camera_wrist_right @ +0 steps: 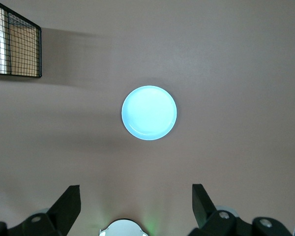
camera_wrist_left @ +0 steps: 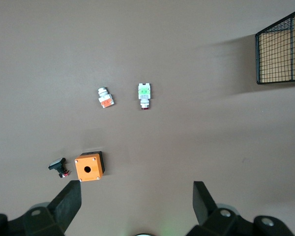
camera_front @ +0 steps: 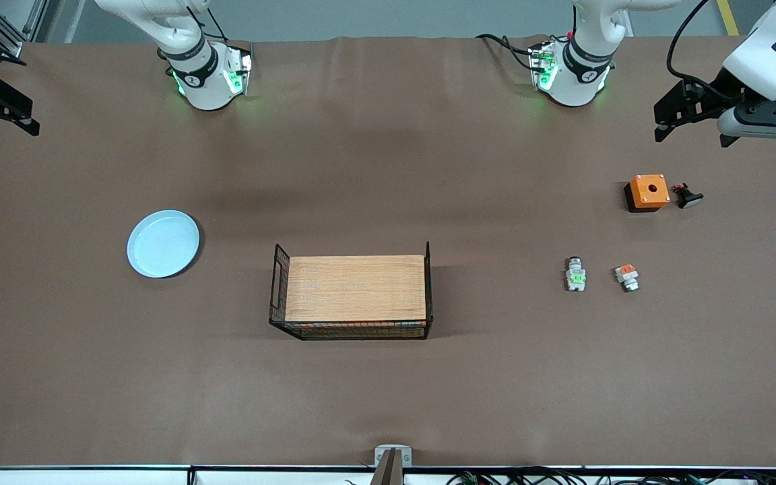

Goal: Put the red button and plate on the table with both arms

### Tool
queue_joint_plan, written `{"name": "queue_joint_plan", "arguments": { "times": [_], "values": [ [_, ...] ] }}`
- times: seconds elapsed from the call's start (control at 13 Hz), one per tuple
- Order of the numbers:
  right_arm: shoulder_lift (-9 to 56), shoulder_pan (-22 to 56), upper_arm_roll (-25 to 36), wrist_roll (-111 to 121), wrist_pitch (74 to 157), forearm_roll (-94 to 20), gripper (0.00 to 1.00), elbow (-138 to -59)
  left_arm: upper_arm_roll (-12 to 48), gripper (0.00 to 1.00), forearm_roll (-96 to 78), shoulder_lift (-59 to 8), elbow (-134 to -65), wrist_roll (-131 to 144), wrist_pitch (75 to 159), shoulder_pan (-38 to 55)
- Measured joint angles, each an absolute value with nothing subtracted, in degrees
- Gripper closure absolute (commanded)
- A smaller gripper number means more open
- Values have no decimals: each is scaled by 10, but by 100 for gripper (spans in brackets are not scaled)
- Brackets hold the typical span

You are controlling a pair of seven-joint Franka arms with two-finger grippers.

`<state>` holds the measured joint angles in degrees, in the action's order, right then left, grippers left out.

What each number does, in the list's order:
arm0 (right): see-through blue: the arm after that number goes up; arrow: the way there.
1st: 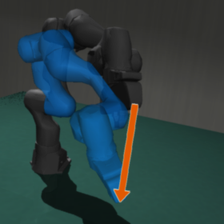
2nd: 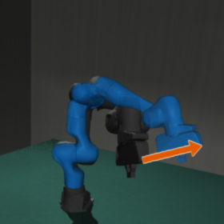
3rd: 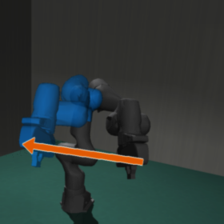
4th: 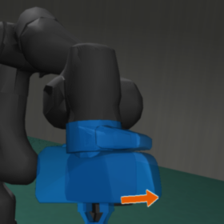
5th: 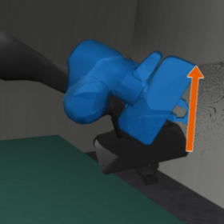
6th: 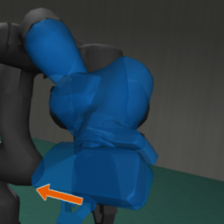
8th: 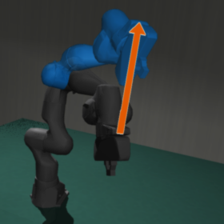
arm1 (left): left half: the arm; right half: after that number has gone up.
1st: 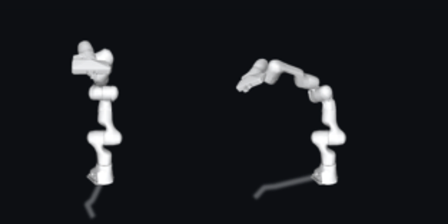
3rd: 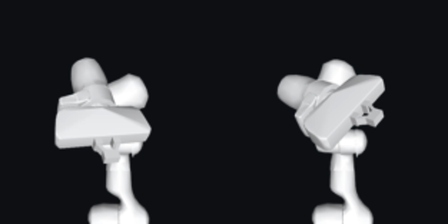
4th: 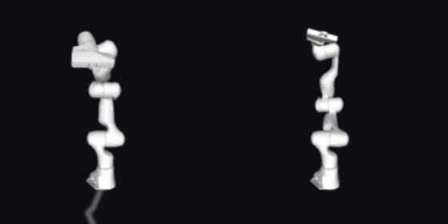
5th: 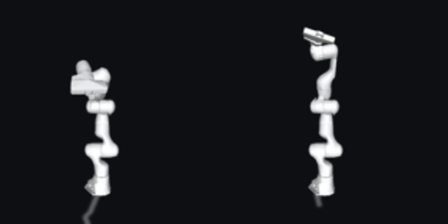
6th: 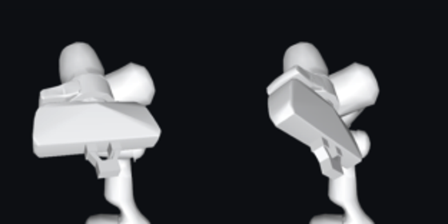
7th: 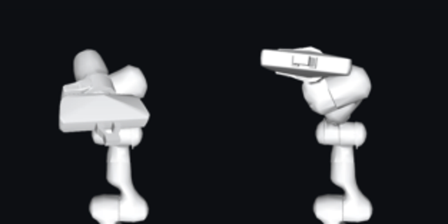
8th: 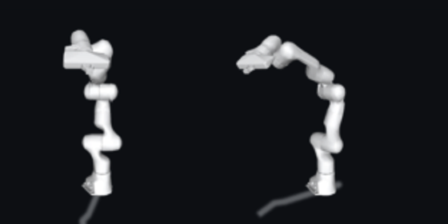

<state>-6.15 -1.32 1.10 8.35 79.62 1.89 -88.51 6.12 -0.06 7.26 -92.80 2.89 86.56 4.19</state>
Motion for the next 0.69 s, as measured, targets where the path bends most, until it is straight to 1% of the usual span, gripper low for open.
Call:
{"name": "queue_joint_plan", "arguments": {
  "times": [0.69],
  "values": [
    [-61,-3,10,84,794,13,0,-875,63,0,8,73,-928,29,866,42]
  ]
}}
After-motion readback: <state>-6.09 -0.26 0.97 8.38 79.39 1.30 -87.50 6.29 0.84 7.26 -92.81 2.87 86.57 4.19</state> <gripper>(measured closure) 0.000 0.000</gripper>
